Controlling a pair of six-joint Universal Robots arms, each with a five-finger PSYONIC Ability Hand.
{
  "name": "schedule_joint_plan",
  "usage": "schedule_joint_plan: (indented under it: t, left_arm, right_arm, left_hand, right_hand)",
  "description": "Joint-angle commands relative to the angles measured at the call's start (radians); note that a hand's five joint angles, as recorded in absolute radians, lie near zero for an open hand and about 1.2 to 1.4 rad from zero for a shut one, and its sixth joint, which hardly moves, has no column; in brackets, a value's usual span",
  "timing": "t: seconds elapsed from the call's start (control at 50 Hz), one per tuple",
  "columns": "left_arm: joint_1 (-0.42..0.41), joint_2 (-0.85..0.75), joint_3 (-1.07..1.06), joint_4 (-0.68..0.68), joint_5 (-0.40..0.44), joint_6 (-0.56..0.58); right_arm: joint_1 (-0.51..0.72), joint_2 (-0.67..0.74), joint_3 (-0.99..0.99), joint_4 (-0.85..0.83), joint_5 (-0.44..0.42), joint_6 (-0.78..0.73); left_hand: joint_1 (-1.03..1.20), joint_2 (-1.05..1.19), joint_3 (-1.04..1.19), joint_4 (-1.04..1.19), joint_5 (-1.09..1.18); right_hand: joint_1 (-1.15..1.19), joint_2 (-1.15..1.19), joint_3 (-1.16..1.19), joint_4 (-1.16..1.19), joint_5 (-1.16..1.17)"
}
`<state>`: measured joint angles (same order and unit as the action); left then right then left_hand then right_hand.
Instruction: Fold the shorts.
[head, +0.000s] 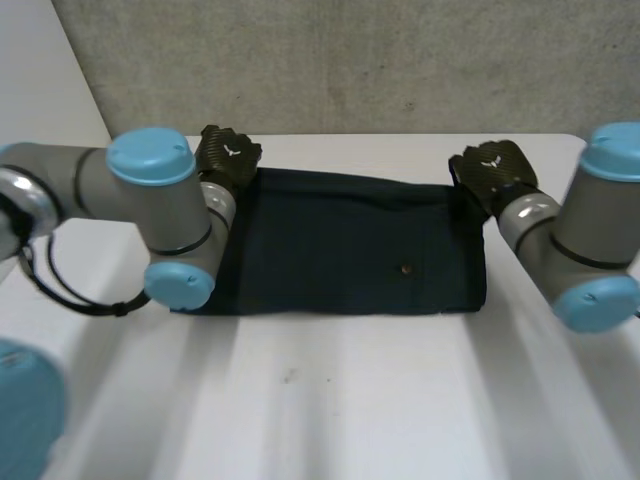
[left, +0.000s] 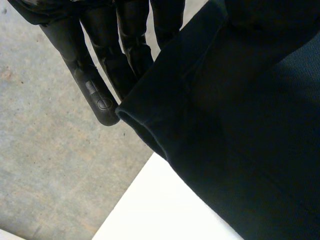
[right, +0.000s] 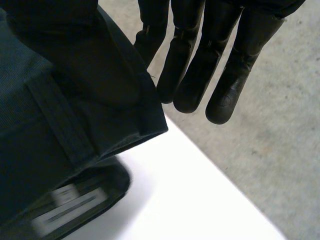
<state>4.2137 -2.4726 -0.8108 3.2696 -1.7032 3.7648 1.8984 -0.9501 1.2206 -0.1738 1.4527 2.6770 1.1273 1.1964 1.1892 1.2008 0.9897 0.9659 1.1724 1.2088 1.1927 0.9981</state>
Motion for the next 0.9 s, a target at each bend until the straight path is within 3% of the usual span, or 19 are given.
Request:
schedule_joint_plan:
  t: [0.02, 0.08, 0.18, 0.2, 0.22, 0.24, 0.26, 0.3, 0.36, 0.44, 0.52, 0.68, 0.9]
  left_arm:
    - [0.022, -0.236, 0.245, 0.045, 0.08, 0.024]
    - [0.025, -0.302, 0.283, 0.139, 0.135, 0.026]
    - [0.023, -0.347, 0.28, 0.288, 0.128, 0.026]
    - [0.022, -0.347, 0.274, 0.3, 0.128, 0.024]
    - [0.022, -0.347, 0.251, 0.314, 0.128, 0.021]
    - [0.02, -0.345, 0.236, 0.315, 0.128, 0.021]
    - [0.017, -0.344, 0.223, 0.317, 0.128, 0.021]
    - [0.008, -0.319, 0.173, 0.323, 0.131, 0.013]
    - [0.0, -0.252, 0.124, 0.323, 0.128, 0.012]
    - [-0.001, -0.117, -0.01, 0.315, 0.126, -0.022]
    - [0.006, 0.079, -0.233, 0.308, 0.137, -0.169]
    - [0.031, 0.297, -0.517, 0.3, 0.175, -0.408]
    - [0.065, 0.392, -0.682, 0.242, 0.175, -0.433]
  right_arm:
    - [0.008, 0.22, -0.18, -0.131, -0.005, -0.1]
    - [0.008, 0.313, -0.245, -0.213, 0.0, -0.131]
    - [0.007, 0.431, -0.338, -0.225, 0.008, -0.14]
    - [0.007, 0.441, -0.348, -0.216, 0.008, -0.14]
    - [0.008, 0.447, -0.354, -0.196, 0.009, -0.14]
    - [0.008, 0.444, -0.354, -0.185, 0.011, -0.14]
    - [0.008, 0.436, -0.352, -0.175, 0.012, -0.137]
    - [0.01, 0.381, -0.334, -0.152, 0.011, -0.112]
    - [0.007, 0.279, -0.282, -0.141, 0.009, -0.065]
    - [0.001, 0.052, -0.12, -0.098, -0.005, 0.108]
    - [-0.002, -0.06, 0.001, 0.021, -0.032, 0.211]
    - [-0.008, -0.101, 0.193, 0.191, -0.075, 0.245]
    - [-0.048, -0.038, 0.31, -0.012, -0.071, 0.236]
  left_hand:
    - [0.269, 0.2, 0.207, 0.195, 0.232]
    - [0.269, 0.2, 0.207, 0.195, 0.232]
    - [0.269, 0.2, 0.207, 0.195, 0.232]
    - [0.171, 0.101, 0.109, 0.097, 0.134]
    - [-0.293, -0.362, -0.354, -0.366, -0.33]
    - [-0.504, -0.573, -0.565, -0.577, -0.54]
    - [-0.668, -0.738, -0.73, -0.742, -0.705]
    - [-0.953, -1.022, -1.015, -1.026, -0.99]
    - [-0.953, -1.022, -1.015, -1.026, -0.99]
    - [-0.953, -1.022, -1.015, -1.026, -0.99]
    - [-0.952, -1.021, -1.014, -1.025, -0.989]
    - [-0.94, -1.009, -1.002, -1.014, -0.977]
    - [-0.94, -1.009, -1.002, -1.014, -0.977]
  right_hand:
    - [0.43, 0.224, 0.187, 0.204, 0.224]
    - [0.43, 0.224, 0.187, 0.204, 0.224]
    - [0.43, 0.224, 0.187, 0.204, 0.224]
    - [0.199, -0.008, -0.044, -0.028, -0.008]
    - [-0.417, -0.623, -0.66, -0.644, -0.623]
    - [-0.748, -0.955, -0.991, -0.975, -0.955]
    - [-0.791, -0.998, -1.034, -1.018, -0.998]
    - [-0.791, -0.998, -1.034, -1.018, -0.998]
    - [-0.791, -0.998, -1.034, -1.018, -0.998]
    - [-0.791, -0.998, -1.034, -1.018, -0.998]
    - [-0.791, -0.998, -1.034, -1.018, -0.998]
    - [-0.611, -0.818, -0.854, -0.838, -0.818]
    - [-0.303, -0.51, -0.546, -0.53, -0.51]
